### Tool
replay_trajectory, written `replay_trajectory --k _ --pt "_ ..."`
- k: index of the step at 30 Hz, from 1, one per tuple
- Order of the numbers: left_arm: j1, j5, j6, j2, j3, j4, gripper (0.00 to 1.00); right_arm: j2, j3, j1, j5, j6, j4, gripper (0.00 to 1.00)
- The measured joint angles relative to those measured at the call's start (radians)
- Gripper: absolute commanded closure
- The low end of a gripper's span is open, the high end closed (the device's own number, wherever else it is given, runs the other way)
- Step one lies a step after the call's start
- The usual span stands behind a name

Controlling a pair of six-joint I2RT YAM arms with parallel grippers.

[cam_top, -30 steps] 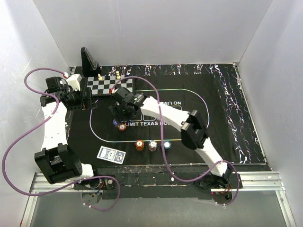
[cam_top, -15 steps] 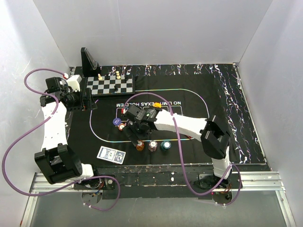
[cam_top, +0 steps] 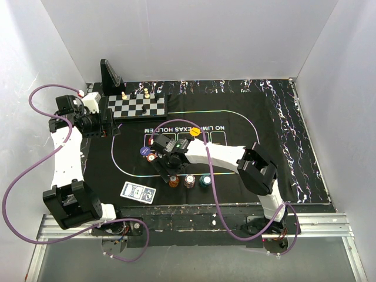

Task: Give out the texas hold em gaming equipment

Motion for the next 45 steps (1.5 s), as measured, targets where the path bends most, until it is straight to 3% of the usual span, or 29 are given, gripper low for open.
replay_trajectory --k 3,6,23,31,39,45 --pt "0.000 0.000 0.000 0.000 0.000 0.000 0.02 0.008 0.000 0.000 -0.003 0.006 0.002 0.33" --pt "0.000 0.000 0.000 0.000 0.000 0.000 0.02 0.008 0.000 0.000 -0.003 0.012 0.006 0.36" --pt "0.000 -0.002 0.000 -0.001 0.002 0.000 0.02 0.021 -0.002 0.000 -0.019 0.017 0.007 0.27" --pt "0.000 -0.003 0.001 -0.002 0.015 0.000 0.02 0.021 -0.028 0.000 -0.024 0.020 0.010 0.35" --pt "0.000 -0.003 0.001 -0.002 0.015 0.000 0.02 0.021 -0.034 0.000 -0.027 0.028 0.013 0.58" --pt "0.000 -0.003 0.002 -0.002 0.016 0.000 0.02 0.021 -0.030 0.000 -0.005 0.029 0.006 0.62"
